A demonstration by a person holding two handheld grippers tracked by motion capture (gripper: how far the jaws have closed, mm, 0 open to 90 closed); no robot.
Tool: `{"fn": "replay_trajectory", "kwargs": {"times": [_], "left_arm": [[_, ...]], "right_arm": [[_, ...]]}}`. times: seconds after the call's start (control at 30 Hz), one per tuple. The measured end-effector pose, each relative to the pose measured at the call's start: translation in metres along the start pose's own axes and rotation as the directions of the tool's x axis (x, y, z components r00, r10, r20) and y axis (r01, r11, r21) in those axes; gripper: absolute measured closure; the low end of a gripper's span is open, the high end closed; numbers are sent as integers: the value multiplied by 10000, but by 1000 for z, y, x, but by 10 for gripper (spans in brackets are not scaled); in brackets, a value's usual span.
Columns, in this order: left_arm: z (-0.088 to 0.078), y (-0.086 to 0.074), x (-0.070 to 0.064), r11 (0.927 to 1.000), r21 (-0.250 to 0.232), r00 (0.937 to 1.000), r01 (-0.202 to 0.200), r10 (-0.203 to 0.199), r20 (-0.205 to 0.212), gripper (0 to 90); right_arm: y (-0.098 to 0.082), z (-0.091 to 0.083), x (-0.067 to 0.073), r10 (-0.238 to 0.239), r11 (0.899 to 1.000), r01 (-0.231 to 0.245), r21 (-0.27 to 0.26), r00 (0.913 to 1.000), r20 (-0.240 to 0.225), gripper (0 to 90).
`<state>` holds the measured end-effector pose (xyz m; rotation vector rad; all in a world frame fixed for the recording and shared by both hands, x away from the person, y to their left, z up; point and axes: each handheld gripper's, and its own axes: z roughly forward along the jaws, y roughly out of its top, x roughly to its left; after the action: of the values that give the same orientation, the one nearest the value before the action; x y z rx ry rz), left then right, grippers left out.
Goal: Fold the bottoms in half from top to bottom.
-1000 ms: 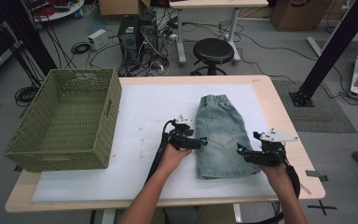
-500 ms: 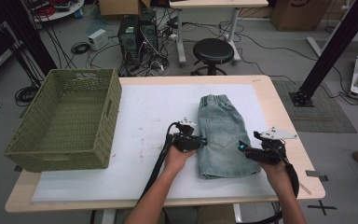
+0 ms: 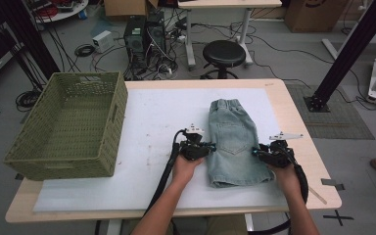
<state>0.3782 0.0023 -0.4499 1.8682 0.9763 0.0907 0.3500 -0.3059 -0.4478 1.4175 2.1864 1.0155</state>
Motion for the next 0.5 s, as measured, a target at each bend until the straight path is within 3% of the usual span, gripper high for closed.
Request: {"fn": "replay_trajectory", "kwargs": {"times": [0.1,0.2,0.5], "left_arm": [[-1,0,0,10000,-82,10000,-19,19,1,836],[-3,-1,2,9999,-156,10000,-21,22,37,836],[-21,-6,12,9995,-299,9999,-92,88,-133,836]], "right_arm": [[0,-1,-1,-3,10000,3,8,9999,-162,778],[1,1,4,-174,9998,174,18,9997,-142,835],[4,5,20,-312,9995,317,92,9983,-490,845]]}}
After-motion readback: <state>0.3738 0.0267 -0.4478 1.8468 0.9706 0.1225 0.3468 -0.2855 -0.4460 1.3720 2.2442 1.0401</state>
